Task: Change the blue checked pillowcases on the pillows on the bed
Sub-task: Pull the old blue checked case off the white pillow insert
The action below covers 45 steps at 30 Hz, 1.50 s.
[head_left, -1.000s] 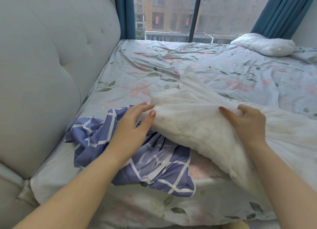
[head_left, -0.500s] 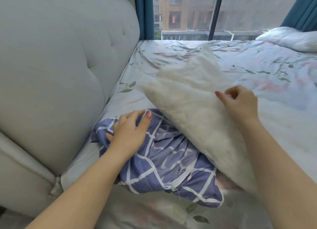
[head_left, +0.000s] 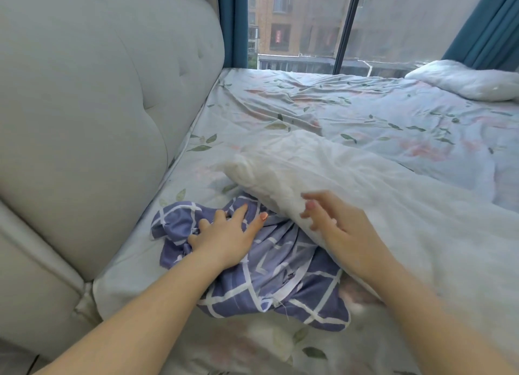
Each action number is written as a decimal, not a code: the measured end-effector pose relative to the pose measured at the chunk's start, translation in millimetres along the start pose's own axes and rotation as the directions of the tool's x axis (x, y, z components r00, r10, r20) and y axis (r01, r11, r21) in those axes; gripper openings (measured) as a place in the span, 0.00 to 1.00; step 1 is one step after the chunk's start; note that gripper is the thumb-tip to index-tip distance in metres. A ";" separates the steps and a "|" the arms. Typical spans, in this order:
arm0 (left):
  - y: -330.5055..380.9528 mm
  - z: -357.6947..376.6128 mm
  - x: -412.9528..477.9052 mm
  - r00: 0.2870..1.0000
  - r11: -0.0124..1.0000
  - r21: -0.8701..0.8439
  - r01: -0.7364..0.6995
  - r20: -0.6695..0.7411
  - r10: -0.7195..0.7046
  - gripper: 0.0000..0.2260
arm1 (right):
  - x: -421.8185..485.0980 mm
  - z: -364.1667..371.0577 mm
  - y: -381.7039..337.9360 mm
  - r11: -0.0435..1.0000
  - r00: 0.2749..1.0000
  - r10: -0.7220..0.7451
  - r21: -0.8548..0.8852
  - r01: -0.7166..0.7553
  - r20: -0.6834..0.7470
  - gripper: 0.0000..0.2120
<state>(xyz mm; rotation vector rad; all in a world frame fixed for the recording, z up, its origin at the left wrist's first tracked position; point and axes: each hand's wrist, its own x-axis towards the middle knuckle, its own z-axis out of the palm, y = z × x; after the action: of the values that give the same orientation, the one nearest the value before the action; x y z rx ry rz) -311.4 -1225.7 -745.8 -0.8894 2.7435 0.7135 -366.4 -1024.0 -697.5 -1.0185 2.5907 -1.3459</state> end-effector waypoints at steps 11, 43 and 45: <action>-26.9 -7.1 -6.2 0.998 0.997 0.035 0.067 -0.009 -0.067 0.40 | -48.5 16.3 24.5 0.889 0.854 0.351 -0.423 -0.176 0.383 0.31; 31.1 -11.9 -76.8 0.926 0.385 -0.891 -0.242 -0.093 0.366 0.23 | -40.3 3.3 -20.2 0.425 0.860 0.115 0.758 -0.494 0.496 0.46; 30.0 -13.9 -74.6 0.929 0.376 -0.879 -0.292 -0.167 0.330 0.20 | -37.0 -0.7 -19.1 0.500 0.902 0.212 0.751 -0.431 0.376 0.42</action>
<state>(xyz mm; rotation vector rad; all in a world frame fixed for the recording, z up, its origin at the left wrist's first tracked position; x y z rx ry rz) -269.0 -1173.5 -699.7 -0.3908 2.3463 2.3884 -327.6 -1010.1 -692.0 -0.4281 1.4883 -1.8558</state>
